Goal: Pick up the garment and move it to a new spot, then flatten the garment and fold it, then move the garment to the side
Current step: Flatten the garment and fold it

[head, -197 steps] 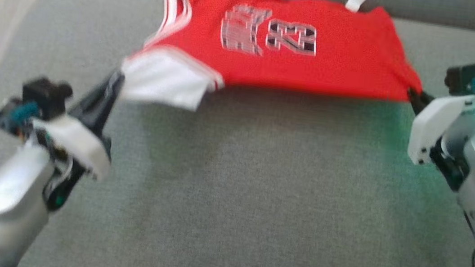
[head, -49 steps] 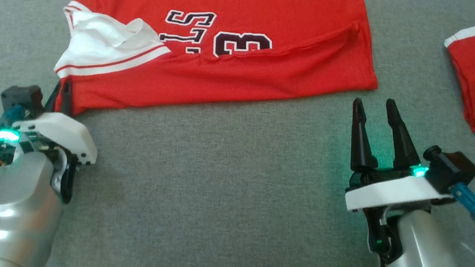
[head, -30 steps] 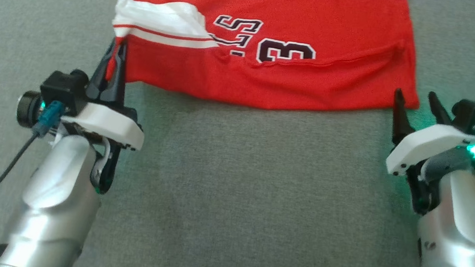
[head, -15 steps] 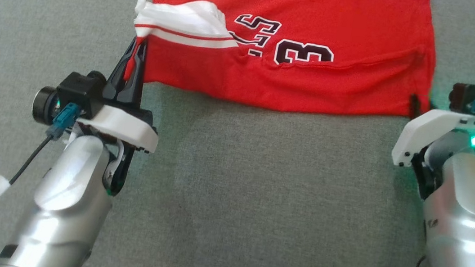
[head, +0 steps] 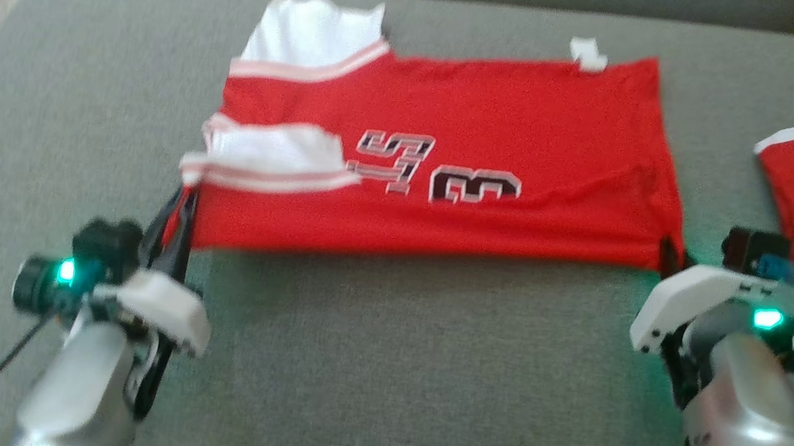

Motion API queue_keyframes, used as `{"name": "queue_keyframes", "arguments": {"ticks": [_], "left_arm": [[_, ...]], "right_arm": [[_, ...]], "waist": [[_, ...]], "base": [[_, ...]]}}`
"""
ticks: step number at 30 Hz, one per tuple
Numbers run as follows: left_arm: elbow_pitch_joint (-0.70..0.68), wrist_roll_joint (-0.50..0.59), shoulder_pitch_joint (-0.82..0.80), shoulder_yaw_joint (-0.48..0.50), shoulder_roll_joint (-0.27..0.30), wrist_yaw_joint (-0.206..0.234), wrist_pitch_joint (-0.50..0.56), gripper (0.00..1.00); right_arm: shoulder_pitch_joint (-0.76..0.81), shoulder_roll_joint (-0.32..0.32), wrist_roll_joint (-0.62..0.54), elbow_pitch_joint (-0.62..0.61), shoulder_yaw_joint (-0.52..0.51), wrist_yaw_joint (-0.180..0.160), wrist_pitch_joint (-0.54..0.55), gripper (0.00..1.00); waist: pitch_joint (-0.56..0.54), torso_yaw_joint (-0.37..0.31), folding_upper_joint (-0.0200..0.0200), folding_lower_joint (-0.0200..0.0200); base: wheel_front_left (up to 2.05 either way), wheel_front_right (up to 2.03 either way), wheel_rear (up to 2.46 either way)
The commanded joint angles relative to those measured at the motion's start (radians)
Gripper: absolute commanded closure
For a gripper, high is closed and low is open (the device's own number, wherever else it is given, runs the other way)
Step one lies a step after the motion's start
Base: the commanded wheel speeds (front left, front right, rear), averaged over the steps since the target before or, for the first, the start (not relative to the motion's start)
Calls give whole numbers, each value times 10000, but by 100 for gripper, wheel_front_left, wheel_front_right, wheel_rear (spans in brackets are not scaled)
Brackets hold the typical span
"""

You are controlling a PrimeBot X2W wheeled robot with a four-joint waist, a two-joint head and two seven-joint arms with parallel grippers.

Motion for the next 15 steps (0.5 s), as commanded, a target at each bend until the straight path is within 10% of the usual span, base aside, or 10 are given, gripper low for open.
{"name": "queue_keyframes", "arguments": {"ticks": [1,15], "left_arm": [[-352,-19,122,332,492,112,51,100],[-2950,-413,3170,-88,1041,219,1838,100]], "right_arm": [[11,91,351,-204,398,35,-78,100],[2918,91,1595,-2860,936,35,1411,100]], "waist": [[-494,-299,0,1],[-1591,-575,0,1]], "base": [[0,0,0],[0,0,0]]}}
